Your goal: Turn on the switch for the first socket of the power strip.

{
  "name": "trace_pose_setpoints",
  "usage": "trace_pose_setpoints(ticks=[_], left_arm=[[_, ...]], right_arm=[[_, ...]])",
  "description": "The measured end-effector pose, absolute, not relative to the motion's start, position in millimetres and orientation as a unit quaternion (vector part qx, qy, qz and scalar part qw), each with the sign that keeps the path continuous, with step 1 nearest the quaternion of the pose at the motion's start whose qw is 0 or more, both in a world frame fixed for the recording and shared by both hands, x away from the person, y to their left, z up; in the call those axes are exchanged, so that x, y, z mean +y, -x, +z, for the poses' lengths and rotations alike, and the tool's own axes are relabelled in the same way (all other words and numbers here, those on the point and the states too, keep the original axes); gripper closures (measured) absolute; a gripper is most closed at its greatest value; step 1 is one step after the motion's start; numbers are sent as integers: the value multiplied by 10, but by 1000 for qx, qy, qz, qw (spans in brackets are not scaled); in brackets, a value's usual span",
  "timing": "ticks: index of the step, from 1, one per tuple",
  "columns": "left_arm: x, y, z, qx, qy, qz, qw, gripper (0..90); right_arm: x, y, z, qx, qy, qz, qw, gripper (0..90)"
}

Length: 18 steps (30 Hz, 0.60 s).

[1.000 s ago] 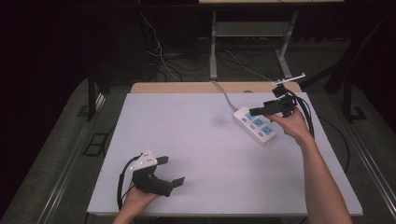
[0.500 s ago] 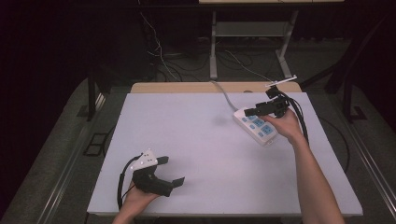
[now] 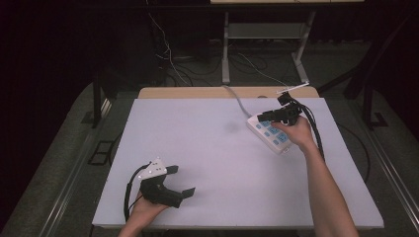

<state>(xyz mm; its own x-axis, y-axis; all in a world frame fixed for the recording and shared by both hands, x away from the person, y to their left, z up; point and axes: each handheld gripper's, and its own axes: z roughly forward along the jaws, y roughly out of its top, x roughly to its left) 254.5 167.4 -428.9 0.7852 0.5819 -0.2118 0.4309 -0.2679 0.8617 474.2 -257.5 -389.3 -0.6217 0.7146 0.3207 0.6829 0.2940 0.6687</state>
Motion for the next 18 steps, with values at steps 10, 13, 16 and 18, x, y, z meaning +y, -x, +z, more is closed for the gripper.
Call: trace_pose_setpoints(ticks=[10, 13, 16, 18], left_arm=[[1678, -2541, -4288, 319, -794, 74, 512, 0], [1675, -2541, -4288, 319, -794, 74, 513, 0], [1678, -2540, -4287, 318, -794, 74, 512, 0], [1680, -2539, -4287, 318, -795, 74, 512, 0]], right_arm=[[-2566, -4765, -3971, 815, -415, 405, 13, 874], [-2550, -4775, -4000, 819, -413, 399, 14, 893], [-2540, -4786, -4023, 820, -413, 397, 14, 893], [-2523, -4803, -4055, 820, -413, 395, 13, 893]])
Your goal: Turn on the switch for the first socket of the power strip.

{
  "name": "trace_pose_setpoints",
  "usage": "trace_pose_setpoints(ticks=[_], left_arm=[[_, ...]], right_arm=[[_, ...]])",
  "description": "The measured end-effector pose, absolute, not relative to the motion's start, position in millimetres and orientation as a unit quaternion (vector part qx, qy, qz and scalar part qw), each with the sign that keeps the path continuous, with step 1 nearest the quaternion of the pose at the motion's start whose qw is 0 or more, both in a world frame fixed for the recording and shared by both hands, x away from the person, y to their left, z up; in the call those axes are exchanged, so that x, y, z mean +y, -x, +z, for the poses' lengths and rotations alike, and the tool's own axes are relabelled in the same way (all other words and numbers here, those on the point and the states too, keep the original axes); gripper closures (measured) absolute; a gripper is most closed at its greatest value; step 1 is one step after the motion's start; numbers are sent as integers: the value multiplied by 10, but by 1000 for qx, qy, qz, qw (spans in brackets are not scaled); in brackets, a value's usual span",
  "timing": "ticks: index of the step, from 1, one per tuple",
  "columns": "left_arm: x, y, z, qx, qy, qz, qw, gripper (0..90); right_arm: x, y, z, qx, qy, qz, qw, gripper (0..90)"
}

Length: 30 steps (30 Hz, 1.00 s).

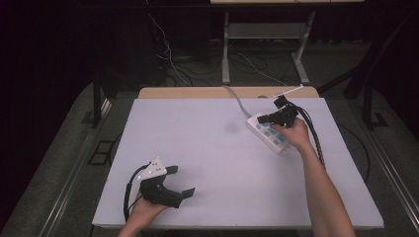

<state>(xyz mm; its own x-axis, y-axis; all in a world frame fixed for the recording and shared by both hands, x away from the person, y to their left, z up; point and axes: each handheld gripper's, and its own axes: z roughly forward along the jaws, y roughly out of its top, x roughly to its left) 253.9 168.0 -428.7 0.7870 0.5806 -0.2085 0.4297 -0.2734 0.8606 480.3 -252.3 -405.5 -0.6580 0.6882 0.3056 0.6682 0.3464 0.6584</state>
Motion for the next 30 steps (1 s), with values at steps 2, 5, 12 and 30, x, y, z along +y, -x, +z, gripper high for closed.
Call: trace_pose_setpoints(ticks=[2, 5, 12, 30], left_arm=[[1681, -2541, -4288, 319, -794, 73, 512, 0], [1681, -2540, -4288, 319, -794, 73, 512, 0], [1674, -2535, -4287, 317, -795, 72, 512, 0], [1664, -2540, -4296, 317, -797, 71, 510, 0]], right_arm=[[-2517, -4811, -4073, 821, -414, 393, 12, 893], [-2516, -4821, -4097, 821, -416, 391, 10, 893], [-2514, -4854, -4180, 821, -422, 384, 5, 893], [-2601, -4825, -4247, 823, -424, 378, 14, 897]])
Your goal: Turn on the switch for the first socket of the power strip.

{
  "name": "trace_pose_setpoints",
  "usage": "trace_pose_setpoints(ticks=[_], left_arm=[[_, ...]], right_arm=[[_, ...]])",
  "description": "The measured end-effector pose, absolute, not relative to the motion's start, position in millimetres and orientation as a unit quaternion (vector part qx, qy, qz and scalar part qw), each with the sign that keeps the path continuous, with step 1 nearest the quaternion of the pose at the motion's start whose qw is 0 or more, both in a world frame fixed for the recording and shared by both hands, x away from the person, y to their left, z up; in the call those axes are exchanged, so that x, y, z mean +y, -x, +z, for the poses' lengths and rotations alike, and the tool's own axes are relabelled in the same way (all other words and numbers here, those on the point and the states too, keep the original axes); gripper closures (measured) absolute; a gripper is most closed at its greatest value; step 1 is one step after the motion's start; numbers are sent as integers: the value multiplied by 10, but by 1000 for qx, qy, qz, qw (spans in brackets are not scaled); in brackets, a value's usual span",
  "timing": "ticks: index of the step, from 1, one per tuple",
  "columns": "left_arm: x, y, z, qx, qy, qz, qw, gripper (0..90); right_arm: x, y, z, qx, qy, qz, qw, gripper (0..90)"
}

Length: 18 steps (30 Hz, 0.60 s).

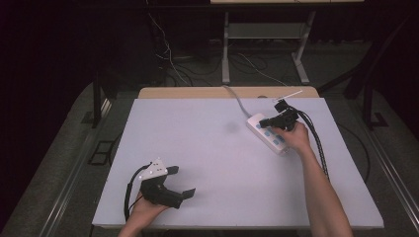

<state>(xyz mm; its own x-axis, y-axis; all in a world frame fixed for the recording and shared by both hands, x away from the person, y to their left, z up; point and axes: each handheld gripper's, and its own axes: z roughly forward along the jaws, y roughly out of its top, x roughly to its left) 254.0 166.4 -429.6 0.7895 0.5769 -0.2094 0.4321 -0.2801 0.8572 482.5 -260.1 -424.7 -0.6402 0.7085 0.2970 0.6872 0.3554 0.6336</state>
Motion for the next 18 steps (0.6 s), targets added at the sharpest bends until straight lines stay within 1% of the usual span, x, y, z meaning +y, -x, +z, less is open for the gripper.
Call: trace_pose_setpoints(ticks=[6, 13, 18], left_arm=[[1673, -2545, -4297, 318, -796, 72, 510, 0], [1673, -2535, -4294, 317, -796, 72, 510, 0], [1665, -2537, -4295, 315, -798, 72, 508, 0]], right_arm=[[-2562, -4819, -4225, 821, -415, 392, 3, 897], [-2506, -4828, -4228, 828, -411, 381, 17, 897], [-2532, -4825, -4242, 827, -412, 381, 17, 898]])
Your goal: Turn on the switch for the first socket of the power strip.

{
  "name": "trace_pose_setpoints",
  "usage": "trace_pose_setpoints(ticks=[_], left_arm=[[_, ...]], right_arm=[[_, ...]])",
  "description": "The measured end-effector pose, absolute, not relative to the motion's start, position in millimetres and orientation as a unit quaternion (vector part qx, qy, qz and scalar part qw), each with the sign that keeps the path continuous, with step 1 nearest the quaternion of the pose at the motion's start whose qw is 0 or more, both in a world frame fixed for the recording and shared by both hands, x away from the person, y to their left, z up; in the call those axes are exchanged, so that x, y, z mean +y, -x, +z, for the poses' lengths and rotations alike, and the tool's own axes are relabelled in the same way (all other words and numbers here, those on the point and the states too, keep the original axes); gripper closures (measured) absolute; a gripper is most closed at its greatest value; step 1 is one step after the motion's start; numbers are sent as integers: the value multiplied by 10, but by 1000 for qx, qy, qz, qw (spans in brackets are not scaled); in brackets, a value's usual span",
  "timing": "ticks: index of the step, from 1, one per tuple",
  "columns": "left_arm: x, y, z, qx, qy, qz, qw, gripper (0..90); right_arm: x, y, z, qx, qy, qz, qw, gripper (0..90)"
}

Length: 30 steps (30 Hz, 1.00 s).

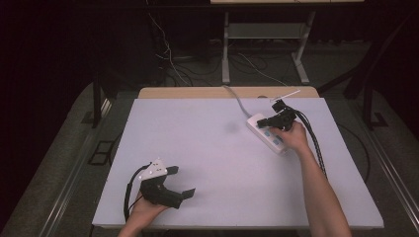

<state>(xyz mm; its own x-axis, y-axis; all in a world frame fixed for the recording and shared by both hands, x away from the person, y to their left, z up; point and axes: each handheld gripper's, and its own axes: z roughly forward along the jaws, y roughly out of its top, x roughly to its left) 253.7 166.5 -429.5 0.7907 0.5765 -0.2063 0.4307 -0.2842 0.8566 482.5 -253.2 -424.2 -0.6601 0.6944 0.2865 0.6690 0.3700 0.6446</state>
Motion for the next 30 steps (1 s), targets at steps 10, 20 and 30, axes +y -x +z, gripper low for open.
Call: trace_pose_setpoints(ticks=[10, 20, 30], left_arm=[[1658, -2541, -4299, 315, -799, 72, 507, 0], [1659, -2543, -4301, 316, -799, 71, 507, 0], [1651, -2545, -4309, 317, -799, 69, 506, 0]], right_arm=[[-2527, -4816, -4250, 830, -409, 379, 27, 900], [-2534, -4801, -4268, 829, -405, 384, 30, 900], [-2507, -4800, -4257, 834, -404, 374, 36, 900]])
